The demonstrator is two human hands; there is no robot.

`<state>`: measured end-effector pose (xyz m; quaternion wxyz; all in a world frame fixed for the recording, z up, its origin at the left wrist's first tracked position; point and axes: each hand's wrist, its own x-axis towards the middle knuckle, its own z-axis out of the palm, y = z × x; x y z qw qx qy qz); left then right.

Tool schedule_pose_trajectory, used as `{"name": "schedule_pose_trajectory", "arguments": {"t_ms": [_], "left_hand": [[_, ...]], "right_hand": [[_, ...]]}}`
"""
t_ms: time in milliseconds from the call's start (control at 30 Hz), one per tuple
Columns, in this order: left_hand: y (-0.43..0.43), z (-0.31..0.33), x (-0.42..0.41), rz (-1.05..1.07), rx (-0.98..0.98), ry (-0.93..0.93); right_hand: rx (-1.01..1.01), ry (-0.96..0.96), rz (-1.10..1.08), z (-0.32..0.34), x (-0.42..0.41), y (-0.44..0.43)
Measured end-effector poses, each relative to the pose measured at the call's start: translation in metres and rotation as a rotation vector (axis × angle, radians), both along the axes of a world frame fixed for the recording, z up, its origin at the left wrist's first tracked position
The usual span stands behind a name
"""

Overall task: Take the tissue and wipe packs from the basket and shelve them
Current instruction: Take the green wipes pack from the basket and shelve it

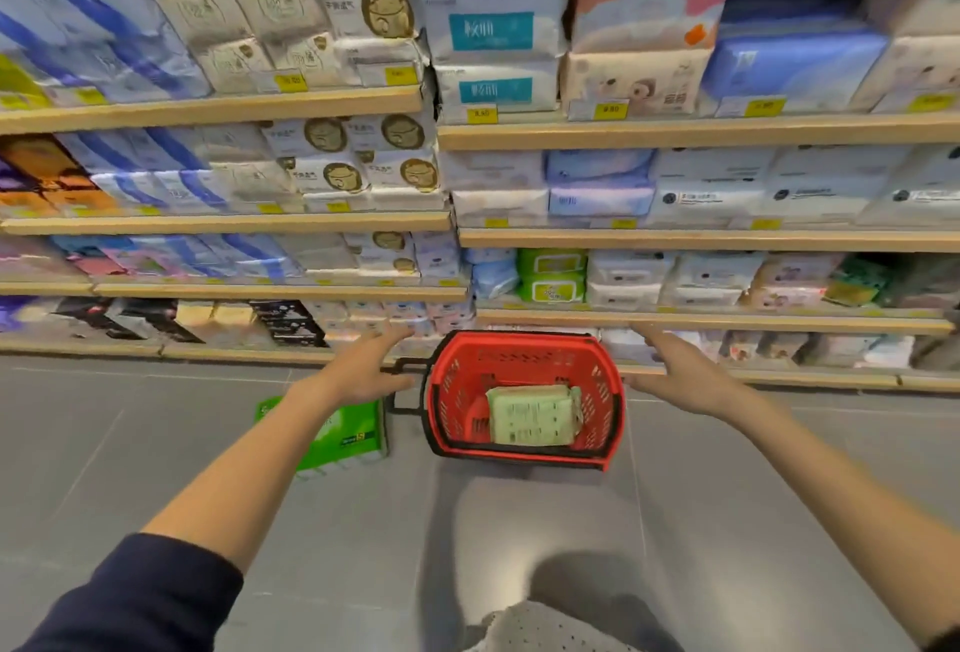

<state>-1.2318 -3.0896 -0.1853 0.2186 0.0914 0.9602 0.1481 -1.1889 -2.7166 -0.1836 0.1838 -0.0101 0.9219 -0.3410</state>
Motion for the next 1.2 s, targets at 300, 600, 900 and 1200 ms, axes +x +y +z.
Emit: {"name": "schedule_pose_trajectory", "arguments": {"t_ms": [300,600,900,1200], "left_hand": [[0.031,-0.06,-0.056,-0.227,0.01,-0.127],[0.077,-0.15,-0.127,-0.183,0.067,-0.342],[0.075,-0.304,-0.203,-0.155,0.015,-0.423],[0.079,-0.528,-0.254,-0.284,-0.145,-0.495]], "right_hand": [[-0.213,-0.172,-0.265,-0.072,0.005,-0.04],[-0.342,-0.38,-0.424,-0.145,-0.052,-0.054],[-0.236,-0.453,-0.343,-0.289,-0.119,-0.083],[-0.401,-0.463,-0.664,-0.5,-0.181,-0.129]]}}
